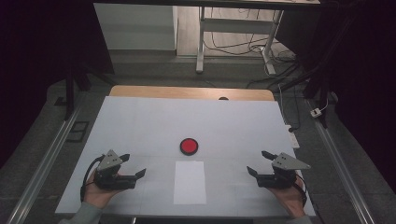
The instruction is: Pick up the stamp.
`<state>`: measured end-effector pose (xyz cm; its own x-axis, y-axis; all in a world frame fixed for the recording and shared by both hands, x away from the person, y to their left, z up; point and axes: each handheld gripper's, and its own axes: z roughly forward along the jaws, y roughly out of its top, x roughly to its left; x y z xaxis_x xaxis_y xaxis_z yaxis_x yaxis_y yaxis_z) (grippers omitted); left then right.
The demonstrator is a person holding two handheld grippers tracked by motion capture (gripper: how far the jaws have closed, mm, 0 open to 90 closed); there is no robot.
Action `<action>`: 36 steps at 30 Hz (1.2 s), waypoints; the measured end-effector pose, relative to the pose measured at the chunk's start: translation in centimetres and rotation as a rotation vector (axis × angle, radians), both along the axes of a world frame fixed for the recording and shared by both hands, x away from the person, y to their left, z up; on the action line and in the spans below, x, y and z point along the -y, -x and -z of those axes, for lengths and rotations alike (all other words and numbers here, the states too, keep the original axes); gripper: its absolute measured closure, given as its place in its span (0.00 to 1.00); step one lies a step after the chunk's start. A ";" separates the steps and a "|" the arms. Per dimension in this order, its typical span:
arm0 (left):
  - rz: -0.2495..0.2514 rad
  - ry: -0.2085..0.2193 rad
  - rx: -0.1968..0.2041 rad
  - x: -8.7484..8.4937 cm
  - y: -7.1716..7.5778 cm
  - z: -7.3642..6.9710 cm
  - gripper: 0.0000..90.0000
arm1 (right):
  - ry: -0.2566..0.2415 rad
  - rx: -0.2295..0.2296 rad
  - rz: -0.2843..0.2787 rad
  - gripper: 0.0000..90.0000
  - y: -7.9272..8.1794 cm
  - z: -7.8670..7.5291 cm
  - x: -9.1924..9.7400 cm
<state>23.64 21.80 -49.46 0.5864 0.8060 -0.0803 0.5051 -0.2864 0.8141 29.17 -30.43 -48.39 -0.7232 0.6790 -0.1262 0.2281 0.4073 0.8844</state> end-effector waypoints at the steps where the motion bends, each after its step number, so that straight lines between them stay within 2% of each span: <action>1: 0.000 0.000 0.002 0.0 0.0 0.0 0.18 | 0.000 0.000 0.000 0.21 0.0 0.0 0.0; 3: 0.003 0.015 0.002 -0.2 -0.1 -0.2 0.18 | -0.004 -0.009 -0.006 0.21 0.0 0.0 0.1; 9: -0.011 0.023 0.026 -0.9 0.1 -0.4 0.18 | -0.012 -0.034 -0.019 0.23 0.0 0.6 0.1; 13: -0.004 0.007 0.042 -1.0 0.3 -0.4 0.19 | 0.006 -0.028 -0.013 0.23 -0.1 0.6 0.1; 19: 0.003 0.000 0.049 -0.7 0.4 -0.6 0.19 | -0.002 -0.024 -0.016 0.26 0.0 0.5 0.1; 21: -0.001 -0.001 0.052 -0.7 0.3 -0.7 0.20 | -0.006 -0.015 -0.021 0.27 0.0 0.4 0.1; 27: -0.011 0.006 0.049 -1.1 0.2 -1.0 0.20 | -0.010 -0.024 -0.025 0.28 -0.1 0.5 -0.2; 36: -0.027 -0.011 0.061 -1.7 0.1 -1.8 0.21 | -0.008 -0.023 -0.023 0.30 0.0 0.6 -0.2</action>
<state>23.55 23.50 -47.61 0.5678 0.8224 -0.0358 0.4624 -0.2827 0.8404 29.19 -30.24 -48.96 -0.7413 0.6631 -0.1036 0.2394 0.4055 0.8822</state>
